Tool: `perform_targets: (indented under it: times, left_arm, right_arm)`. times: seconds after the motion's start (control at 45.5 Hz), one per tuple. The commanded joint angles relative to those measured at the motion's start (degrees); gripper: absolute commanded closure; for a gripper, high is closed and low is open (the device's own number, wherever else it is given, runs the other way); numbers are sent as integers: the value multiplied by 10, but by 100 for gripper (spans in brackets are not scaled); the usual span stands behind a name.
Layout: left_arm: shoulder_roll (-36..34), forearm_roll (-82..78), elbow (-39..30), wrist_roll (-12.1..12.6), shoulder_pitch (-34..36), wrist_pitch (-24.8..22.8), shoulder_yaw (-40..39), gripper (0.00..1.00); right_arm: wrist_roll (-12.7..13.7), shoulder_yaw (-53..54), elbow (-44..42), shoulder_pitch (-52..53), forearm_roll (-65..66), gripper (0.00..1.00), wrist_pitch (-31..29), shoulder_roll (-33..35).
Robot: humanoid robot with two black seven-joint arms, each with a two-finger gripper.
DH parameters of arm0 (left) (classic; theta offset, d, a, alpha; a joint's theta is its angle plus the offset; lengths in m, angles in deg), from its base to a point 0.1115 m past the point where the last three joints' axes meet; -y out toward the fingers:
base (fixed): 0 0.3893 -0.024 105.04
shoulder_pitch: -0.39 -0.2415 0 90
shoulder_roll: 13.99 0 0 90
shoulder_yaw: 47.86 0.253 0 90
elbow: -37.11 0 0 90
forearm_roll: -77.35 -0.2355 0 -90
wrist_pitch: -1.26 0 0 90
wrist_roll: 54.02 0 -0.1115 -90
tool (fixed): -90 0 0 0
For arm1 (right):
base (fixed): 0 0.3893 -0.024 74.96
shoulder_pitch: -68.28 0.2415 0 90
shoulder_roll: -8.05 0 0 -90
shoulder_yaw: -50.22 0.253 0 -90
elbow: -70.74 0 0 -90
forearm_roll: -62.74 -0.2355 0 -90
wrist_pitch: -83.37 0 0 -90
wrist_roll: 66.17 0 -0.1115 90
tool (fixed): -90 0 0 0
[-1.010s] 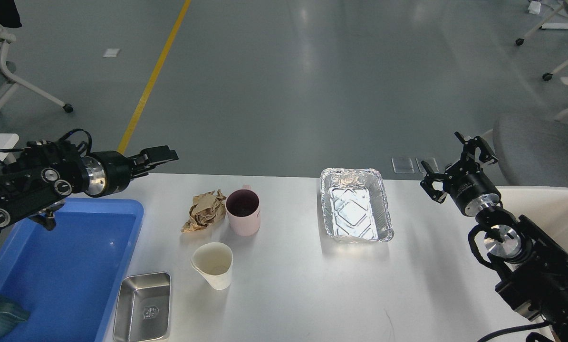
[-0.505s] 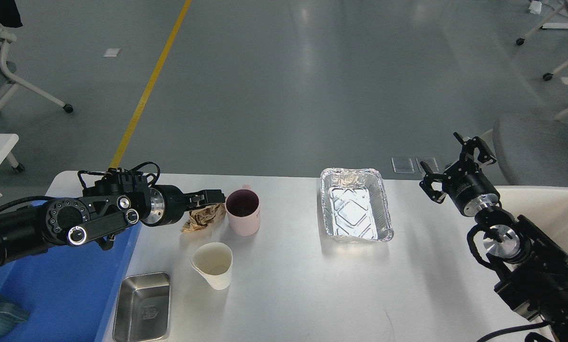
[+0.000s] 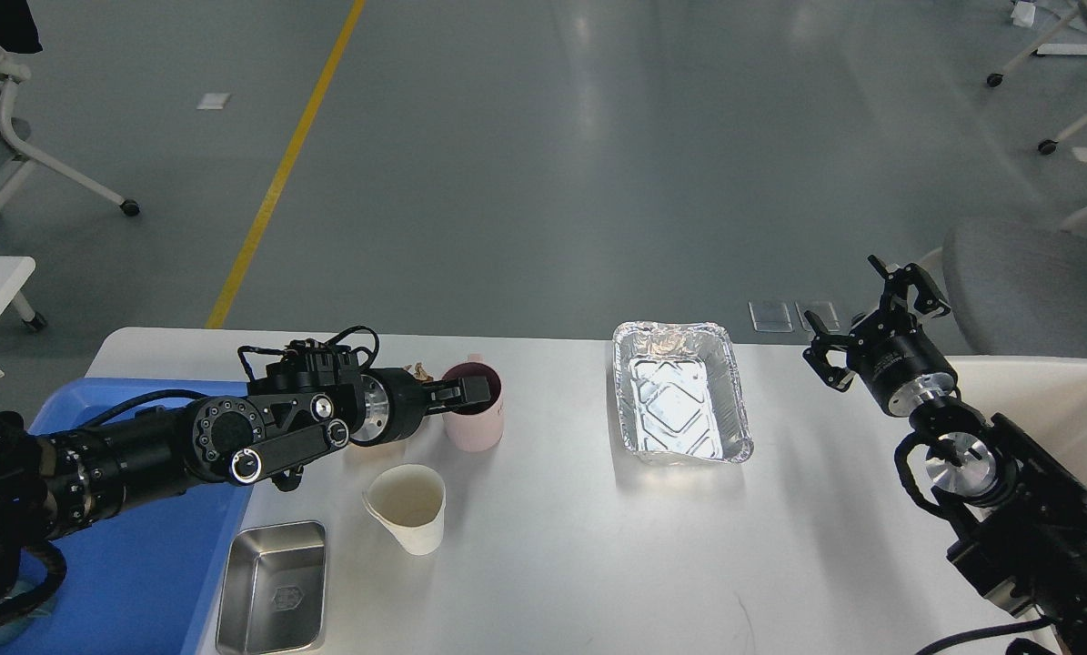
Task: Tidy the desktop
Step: 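Reach the left gripper to the pink mug and grasp it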
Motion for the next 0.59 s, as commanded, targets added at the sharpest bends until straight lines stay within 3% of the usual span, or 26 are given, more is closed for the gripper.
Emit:
perform_targets:
  times: [0.0, 0.154, 0.395, 0.571]
  left_arm:
    - [-3, 11, 1, 1, -4, 0, -1, 25]
    - [-21, 15, 1, 1, -4, 0, -1, 26]
    - [-20, 16, 3, 2, -17, 0, -2, 49]
    - [-17, 16, 9, 2, -24, 0, -2, 57]
  right_arm:
    - [0, 0, 0, -1, 0, 0, 0, 0]
    - [0, 0, 0, -1, 0, 0, 0, 0]
    - [0, -1, 2, -8, 0, 0, -1, 0]
    - [0, -1, 2, -9, 0, 0, -1, 2]
